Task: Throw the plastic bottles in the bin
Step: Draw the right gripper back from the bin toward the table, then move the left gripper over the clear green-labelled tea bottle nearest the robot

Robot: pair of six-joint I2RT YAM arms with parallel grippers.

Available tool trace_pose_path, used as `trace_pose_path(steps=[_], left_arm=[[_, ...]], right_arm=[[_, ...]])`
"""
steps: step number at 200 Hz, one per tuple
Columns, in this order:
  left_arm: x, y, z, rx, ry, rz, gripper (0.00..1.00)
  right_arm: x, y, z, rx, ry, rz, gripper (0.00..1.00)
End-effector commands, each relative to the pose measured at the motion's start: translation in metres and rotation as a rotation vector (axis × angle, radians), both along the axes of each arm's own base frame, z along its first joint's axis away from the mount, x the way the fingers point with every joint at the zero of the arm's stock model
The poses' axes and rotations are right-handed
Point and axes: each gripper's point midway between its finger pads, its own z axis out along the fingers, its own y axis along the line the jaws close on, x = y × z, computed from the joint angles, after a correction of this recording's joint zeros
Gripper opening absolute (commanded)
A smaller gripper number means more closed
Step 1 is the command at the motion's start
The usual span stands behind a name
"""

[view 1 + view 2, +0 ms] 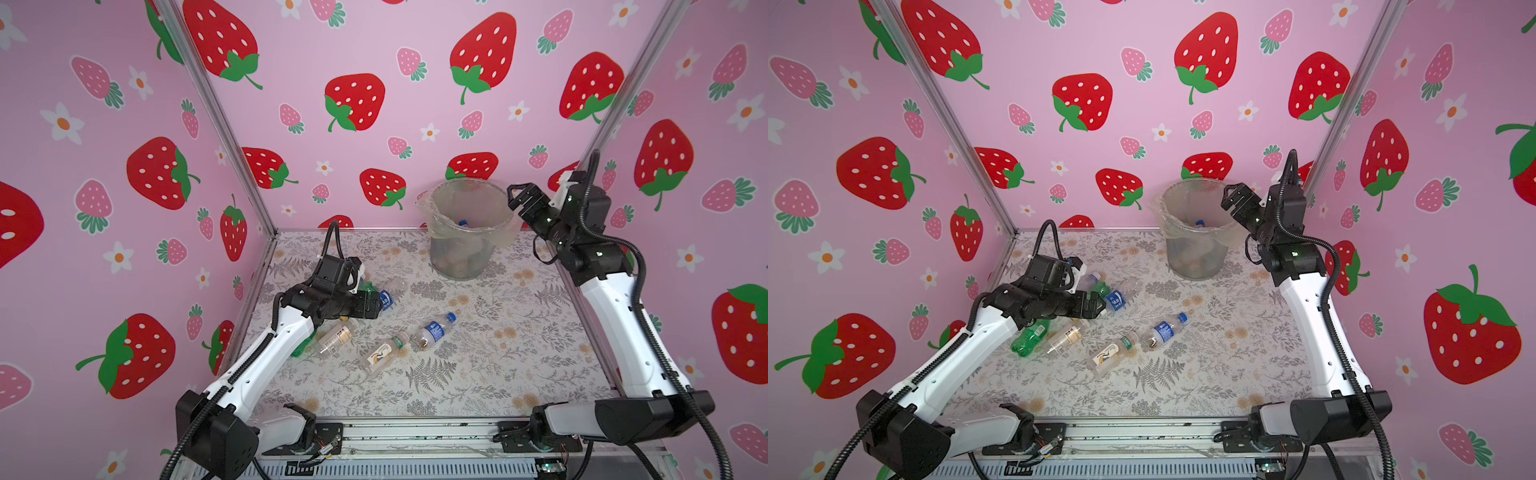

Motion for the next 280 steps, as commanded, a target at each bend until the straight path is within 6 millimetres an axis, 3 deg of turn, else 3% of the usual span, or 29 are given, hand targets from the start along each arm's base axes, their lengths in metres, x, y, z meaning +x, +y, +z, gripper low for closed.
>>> trace_pose_path(steps=[1, 75, 144, 221, 280], left_arm=[[-0.002, 0.0, 0.0, -0.016, -0.002, 0.002, 0.99], [-0.001, -0.003, -0.004, -0.029, 0.019, 0.001, 0.99], [-0.008, -0.015, -0.018, -0.1, 0.082, 0.009, 0.99], [-0.033, -0.027, -0.037, -0.08, 0.137, 0.013, 0.99], [-0.046, -0.028, -0.049, -0.004, 0.147, 0.009, 0.99]], right_arm=[[-0.008, 0.003, -0.026, -0.022, 0.052, 0.033, 0.99], [-0.031, 0.005, -0.086, -0.078, 0.162, 0.089, 0.99], [-0.051, 0.007, -0.13, -0.116, 0.246, 0.144, 0.99], [-0.073, 0.011, -0.172, -0.108, 0.309, 0.197, 0.99], [-0.082, 0.016, -0.192, -0.113, 0.35, 0.244, 0.99]])
